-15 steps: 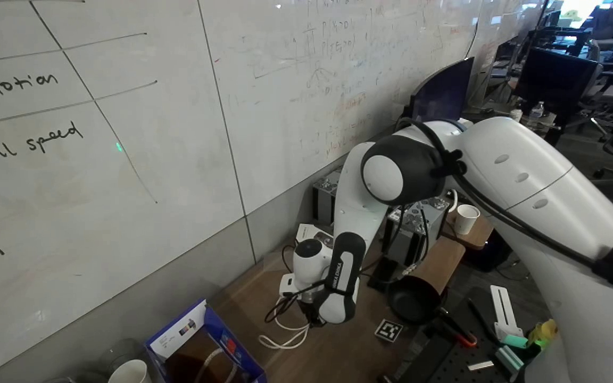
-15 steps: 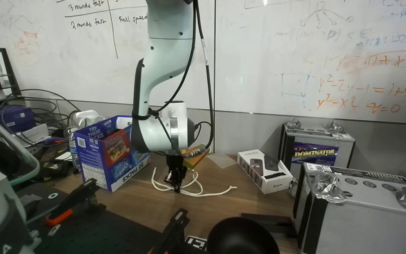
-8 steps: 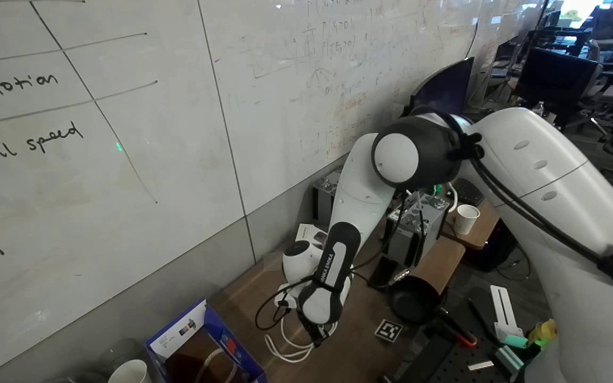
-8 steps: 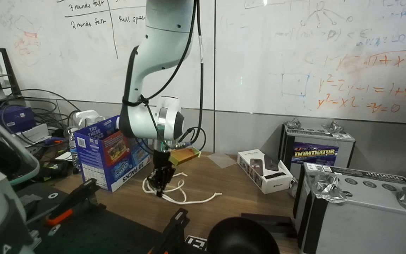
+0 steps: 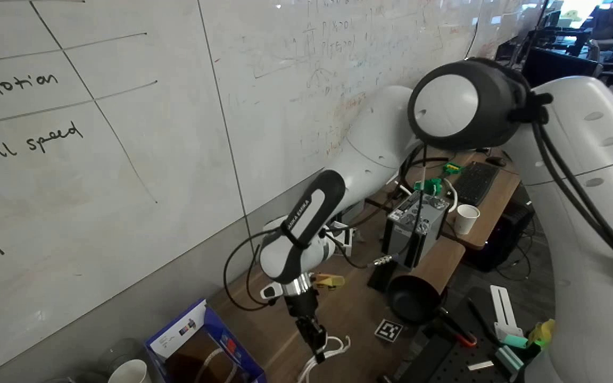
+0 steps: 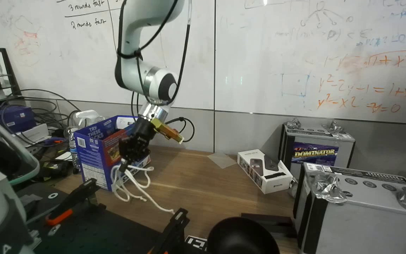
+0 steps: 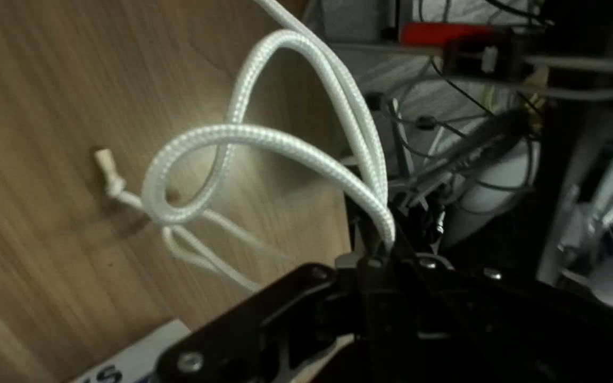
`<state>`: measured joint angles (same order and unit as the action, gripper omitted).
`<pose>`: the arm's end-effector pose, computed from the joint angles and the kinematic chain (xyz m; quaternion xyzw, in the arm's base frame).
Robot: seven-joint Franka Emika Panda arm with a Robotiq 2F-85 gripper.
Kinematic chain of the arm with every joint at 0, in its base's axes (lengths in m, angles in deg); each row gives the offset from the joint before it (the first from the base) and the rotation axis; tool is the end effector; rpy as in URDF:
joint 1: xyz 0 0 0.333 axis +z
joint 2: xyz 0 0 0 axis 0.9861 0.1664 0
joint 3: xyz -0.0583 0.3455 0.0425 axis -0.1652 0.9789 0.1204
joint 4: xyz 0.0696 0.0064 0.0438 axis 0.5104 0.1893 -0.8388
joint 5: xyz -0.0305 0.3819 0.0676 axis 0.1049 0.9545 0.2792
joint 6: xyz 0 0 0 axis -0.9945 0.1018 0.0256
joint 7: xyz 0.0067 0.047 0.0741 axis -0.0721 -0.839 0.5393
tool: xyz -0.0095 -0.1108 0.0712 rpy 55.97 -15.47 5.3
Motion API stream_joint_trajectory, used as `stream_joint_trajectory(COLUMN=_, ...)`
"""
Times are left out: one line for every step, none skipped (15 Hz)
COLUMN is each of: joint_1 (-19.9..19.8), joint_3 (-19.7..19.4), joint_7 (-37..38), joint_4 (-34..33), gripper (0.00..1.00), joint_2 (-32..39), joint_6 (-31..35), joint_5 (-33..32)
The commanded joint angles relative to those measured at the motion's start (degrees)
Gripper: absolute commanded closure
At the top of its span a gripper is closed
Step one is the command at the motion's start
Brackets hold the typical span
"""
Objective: Put the ropes in the box
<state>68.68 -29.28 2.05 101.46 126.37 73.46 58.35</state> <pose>0.4706 0.1674 0.0818 -0.6936 -0.6320 0.1983 0.2830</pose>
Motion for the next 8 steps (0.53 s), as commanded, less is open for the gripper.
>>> stream_joint_trajectory(joint_1=0.31, joint_3=1.23, joint_7=-0.09, joint_4=-0.55, gripper=0.99, joint_2=-10.64, joint_6=-7.93, joint_5=13.62)
stream_joint_trajectory(joint_1=1.14, joint_3=0.77, joint_7=0.88, joint_4=-1.45, gripper=0.99, joint_2=-13.20, joint_6=-9.22, joint_5=17.46)
stream_joint_trajectory(joint_1=2.07, joint_3=0.12, joint_7=1.89, joint_4=-2.15, gripper=0.99, joint_2=-15.80, joint_6=-10.09, joint_5=20.85)
stream_joint_trajectory(joint_1=3.02, joint_3=-0.66, joint_7=3.03, joint_4=-2.92, gripper=0.99, joint_2=-18.39, joint_6=-10.85, joint_5=24.15)
stream_joint_trajectory(joint_1=4.15, joint_3=-1.45, joint_7=4.69, joint_4=-3.72, gripper=0.99, joint_2=-20.90, joint_6=-11.69, joint_5=26.99)
stream_joint_trajectory(joint_1=5.19, joint_3=-2.19, joint_7=6.38, joint_4=-4.49, gripper=0.99, joint_2=-23.37, joint_6=-12.50, joint_5=29.38)
stream_joint_trajectory(joint_1=6.54, joint_3=-3.11, joint_7=8.71, joint_4=-5.68, gripper=0.99, joint_2=-25.50, joint_6=-13.52, joint_5=31.10)
stream_joint_trajectory(joint_1=7.76, joint_3=-3.97, joint_7=10.98, joint_4=-6.52, gripper=0.99, joint_2=-27.81, joint_6=-14.39, joint_5=32.88)
